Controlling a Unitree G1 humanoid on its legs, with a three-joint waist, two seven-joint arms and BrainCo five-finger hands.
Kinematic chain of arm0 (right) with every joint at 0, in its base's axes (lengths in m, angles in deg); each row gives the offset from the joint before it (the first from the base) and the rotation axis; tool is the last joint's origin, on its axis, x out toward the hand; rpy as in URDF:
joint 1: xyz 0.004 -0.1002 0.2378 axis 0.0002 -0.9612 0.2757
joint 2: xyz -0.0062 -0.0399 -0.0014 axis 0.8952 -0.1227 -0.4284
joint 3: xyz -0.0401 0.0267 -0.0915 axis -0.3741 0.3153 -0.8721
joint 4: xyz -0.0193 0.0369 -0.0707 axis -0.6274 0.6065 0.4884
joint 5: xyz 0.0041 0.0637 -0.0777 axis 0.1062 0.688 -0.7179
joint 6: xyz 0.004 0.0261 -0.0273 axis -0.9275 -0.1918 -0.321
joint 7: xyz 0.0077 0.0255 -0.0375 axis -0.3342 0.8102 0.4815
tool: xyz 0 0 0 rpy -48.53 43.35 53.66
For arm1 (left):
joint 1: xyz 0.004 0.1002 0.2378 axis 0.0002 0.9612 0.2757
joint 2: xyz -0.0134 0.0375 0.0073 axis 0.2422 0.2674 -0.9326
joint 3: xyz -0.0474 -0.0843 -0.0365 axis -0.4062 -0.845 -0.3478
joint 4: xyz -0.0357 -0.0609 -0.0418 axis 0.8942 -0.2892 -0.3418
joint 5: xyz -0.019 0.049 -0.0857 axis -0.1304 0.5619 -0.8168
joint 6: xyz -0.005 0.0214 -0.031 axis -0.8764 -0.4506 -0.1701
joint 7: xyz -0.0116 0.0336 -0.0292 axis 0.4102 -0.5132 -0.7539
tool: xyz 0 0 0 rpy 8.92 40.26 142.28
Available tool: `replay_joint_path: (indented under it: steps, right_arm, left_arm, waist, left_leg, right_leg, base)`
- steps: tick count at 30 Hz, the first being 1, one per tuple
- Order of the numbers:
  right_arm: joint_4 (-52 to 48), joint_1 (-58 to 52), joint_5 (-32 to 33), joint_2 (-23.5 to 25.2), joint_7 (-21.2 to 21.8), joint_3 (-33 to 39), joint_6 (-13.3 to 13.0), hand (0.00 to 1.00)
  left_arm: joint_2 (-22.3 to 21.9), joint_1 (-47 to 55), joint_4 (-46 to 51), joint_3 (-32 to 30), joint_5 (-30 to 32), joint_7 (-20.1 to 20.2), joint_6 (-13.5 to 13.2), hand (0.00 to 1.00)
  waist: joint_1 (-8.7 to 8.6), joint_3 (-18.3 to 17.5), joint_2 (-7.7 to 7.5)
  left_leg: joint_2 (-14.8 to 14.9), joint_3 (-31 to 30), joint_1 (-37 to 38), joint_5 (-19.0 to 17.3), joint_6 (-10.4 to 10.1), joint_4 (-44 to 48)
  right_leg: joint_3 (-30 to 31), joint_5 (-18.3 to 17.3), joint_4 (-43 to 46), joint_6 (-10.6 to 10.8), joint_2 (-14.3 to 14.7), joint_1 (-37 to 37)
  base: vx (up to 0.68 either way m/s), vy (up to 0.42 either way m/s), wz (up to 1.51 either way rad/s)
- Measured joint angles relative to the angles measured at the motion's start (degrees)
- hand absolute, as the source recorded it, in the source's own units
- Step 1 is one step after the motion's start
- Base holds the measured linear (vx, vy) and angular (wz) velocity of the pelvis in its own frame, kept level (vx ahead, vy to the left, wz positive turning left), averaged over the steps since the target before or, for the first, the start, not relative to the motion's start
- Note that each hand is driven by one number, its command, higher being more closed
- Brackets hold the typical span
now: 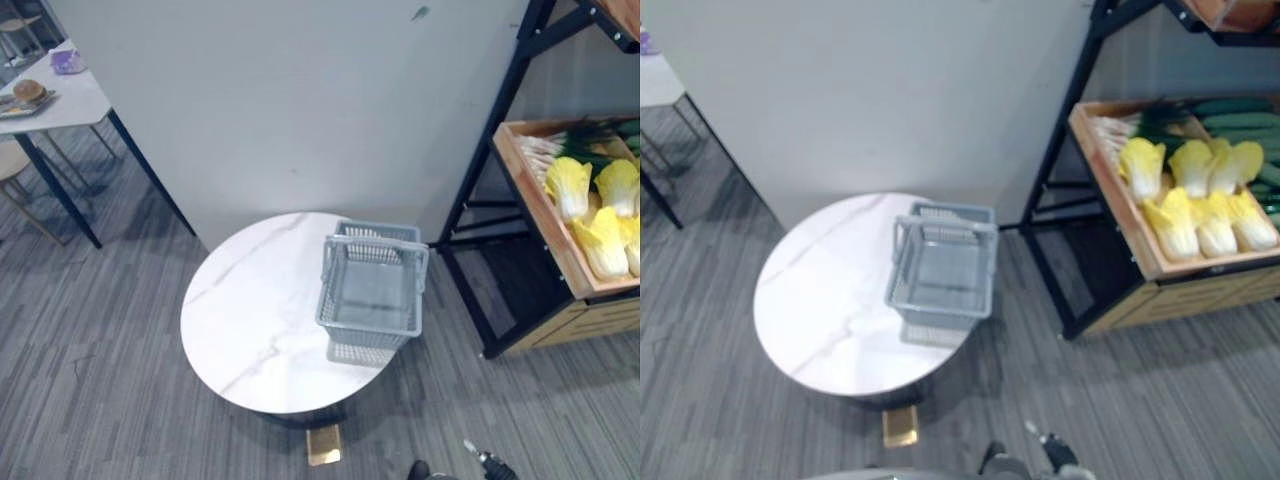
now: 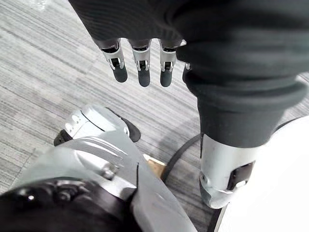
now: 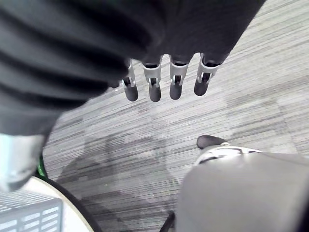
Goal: Pick vegetable in the basket
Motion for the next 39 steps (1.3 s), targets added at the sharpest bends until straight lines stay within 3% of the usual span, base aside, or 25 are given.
replay_joint_path:
  steps: [3, 6, 8, 15, 19, 24, 26, 29, 34, 39]
  right_arm:
    - [-7.2, -0.4, 0.8, -0.9, -3.1, 2.3, 0.1, 0.0]
    - [-20.6, -0.4, 0.5, -3.8, -5.1, 2.2, 0.3, 0.0]
    - [-34.6, 0.4, -1.3, -9.0, -7.3, 2.3, -0.3, 0.0]
    - [-51.6, 8.4, -12.0, -18.2, -9.9, -0.8, -1.5, 0.0]
    - [-53.5, 13.9, -14.0, -21.0, -9.1, -8.7, -1.6, 0.0]
    - [-51.3, 27.9, -14.1, -24.0, -6.1, -23.2, -2.7, 0.0]
    - [-46.0, 36.8, -14.7, -26.0, -4.4, -29.2, -3.0, 0.0]
    - [-39.7, 46.3, -15.8, -26.3, -3.1, -34.3, -3.0, 0.0]
    - [-34.6, 56.7, -16.4, -25.9, -2.7, -36.7, -1.9, 0.0]
    - [-30.5, 63.2, -16.5, -24.2, -2.6, -36.8, -1.0, 0.0]
  left_arm:
    - [0.7, -0.1, 0.3, 2.9, -0.2, -0.5, 0.0, 0.0]
    - [0.9, 0.2, 0.2, 5.5, 0.3, -1.2, 0.2, 0.0]
    - [2.1, 0.0, 0.5, 10.4, 2.0, -1.0, 0.2, 0.0]
    - [5.5, -0.3, 1.3, 17.6, 6.1, -0.7, -0.1, 0.0]
    - [5.8, -0.6, 1.3, 18.2, 6.6, -0.6, -0.1, 0.0]
    - [5.9, -2.1, 2.4, 18.5, 7.6, -0.7, -0.4, 0.0]
    - [6.2, -3.5, 2.7, 18.5, 8.3, -0.7, -0.5, 0.0]
    - [6.3, -4.4, 3.0, 18.4, 8.3, -0.7, -0.5, 0.0]
    - [6.5, -4.7, 2.9, 17.9, 8.1, -1.0, -0.3, 0.0]
    - [6.5, -4.8, 2.9, 17.4, 7.6, -1.0, -0.3, 0.0]
  waist:
    - [-0.41, -0.1, -0.08]
    - [-1.57, -0.4, 0.55]
    - [-1.87, -0.7, 1.0]
    - [-1.91, -0.8, -0.14]
    - [-1.67, -0.6, -0.08]
    - [-0.92, 2.9, 0.02]
    - [1.08, 4.5, -0.01]
    - [2.03, 6.1, -0.09]
    - [4.27, 8.3, -0.77]
    - [4.85, 10.4, -1.13]
  left_leg:
    - [-0.6, 6.3, -1.7, 2.4, 0.3, -1.2]
    - [-0.2, 7.5, -2.5, 2.6, 0.3, -3.2]
    - [-0.3, 9.3, -3.9, 2.1, 0.2, -3.7]
    - [-1.8, 12.3, -5.4, 0.3, 0.5, -4.0]
    - [-2.2, 12.6, -6.0, 0.3, 0.6, -4.0]
    - [-2.1, 11.5, -7.1, 1.0, 1.3, -3.8]
    - [-2.1, 11.2, -8.1, 1.6, 1.3, -3.7]
    - [-2.0, 9.7, -9.8, 1.9, 1.4, -3.6]
    - [-2.0, 8.0, -11.3, 2.1, 1.4, -3.6]
    - [-2.1, 6.7, -12.7, 2.2, 1.4, -3.6]
  right_leg:
    - [-2.2, 0.0, -0.6, 0.0, -0.6, 0.0]
    - [-2.2, 0.3, -0.4, -0.2, -0.2, -1.9]
    - [-1.2, 1.4, -1.1, 0.0, 0.1, -3.9]
    - [4.5, 4.7, -4.5, 0.9, 0.3, -5.9]
    - [4.8, 6.0, -5.8, 1.3, 0.0, -6.1]
    - [4.1, 6.7, -6.0, 0.3, 0.2, -6.6]
    - [3.9, 7.4, -6.0, -0.2, 0.3, -7.8]
    - [3.0, 7.5, -6.1, -0.3, 0.3, -8.2]
    - [3.0, 7.5, -6.9, -0.3, 0.3, -8.3]
    - [3.0, 7.5, -7.0, -0.3, 0.3, -9.1]
  base:
    - [-0.02, -0.033, 0.47]
    - [-0.08, -0.008, 0.04]
    - [-0.12, 0.023, -0.11]
    - [-0.09, 0.038, -0.21]
    - [-0.01, 0.012, -0.03]
    - [0.01, -0.011, 0.09]
    - [0.05, -0.016, 0.05]
    - [0.05, -0.013, 0.26]
    - [0.04, 0.0, 0.22]
    - [0.02, 0.004, 0.11]
